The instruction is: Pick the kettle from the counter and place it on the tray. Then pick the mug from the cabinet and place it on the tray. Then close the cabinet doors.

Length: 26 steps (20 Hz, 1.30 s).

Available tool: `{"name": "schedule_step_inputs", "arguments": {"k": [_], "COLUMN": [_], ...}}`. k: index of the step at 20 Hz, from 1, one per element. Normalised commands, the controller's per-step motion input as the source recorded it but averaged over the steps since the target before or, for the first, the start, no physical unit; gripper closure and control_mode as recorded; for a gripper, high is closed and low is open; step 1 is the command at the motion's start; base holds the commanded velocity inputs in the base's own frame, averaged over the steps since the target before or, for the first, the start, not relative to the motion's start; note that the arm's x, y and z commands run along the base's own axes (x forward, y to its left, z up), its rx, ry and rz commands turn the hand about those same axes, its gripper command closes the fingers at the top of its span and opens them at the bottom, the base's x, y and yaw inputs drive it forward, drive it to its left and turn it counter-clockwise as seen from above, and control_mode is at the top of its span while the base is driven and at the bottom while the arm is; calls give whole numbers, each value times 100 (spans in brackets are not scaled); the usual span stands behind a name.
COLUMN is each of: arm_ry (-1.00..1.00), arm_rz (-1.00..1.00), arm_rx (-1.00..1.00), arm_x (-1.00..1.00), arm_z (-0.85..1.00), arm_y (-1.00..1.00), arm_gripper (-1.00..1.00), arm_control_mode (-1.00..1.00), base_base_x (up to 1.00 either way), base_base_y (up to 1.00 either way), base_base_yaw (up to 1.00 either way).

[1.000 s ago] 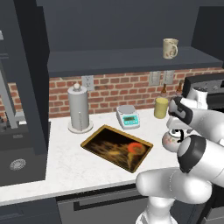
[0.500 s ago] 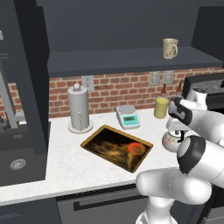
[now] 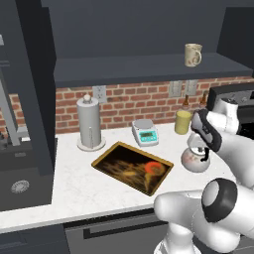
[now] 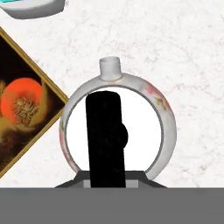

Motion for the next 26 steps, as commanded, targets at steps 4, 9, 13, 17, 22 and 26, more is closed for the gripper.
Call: {"name": "schedule_step_inputs", "arguments": {"k": [4, 9, 13, 17, 22, 26], "arm_ry": [-16, -10, -1, 1, 4, 4], "arm_rz": [7, 8, 4, 0, 0, 1], "arm_rx": [0, 0, 0, 0, 0, 0], "arm_x": [-18, -3, 10, 15, 18, 18], "arm_z": [67, 60, 15, 0, 0, -4], "arm_y": [47, 62, 80, 94, 98, 94], "arm_gripper": [100, 100, 100, 100, 100, 100], "arm_control_mode": [-100, -100, -100, -100, -100, -100], "base_base_x": [0, 0, 0, 0, 0, 0], "base_base_y": [0, 0, 0, 0, 0, 0], "base_base_yaw": [0, 0, 0, 0, 0, 0]}}
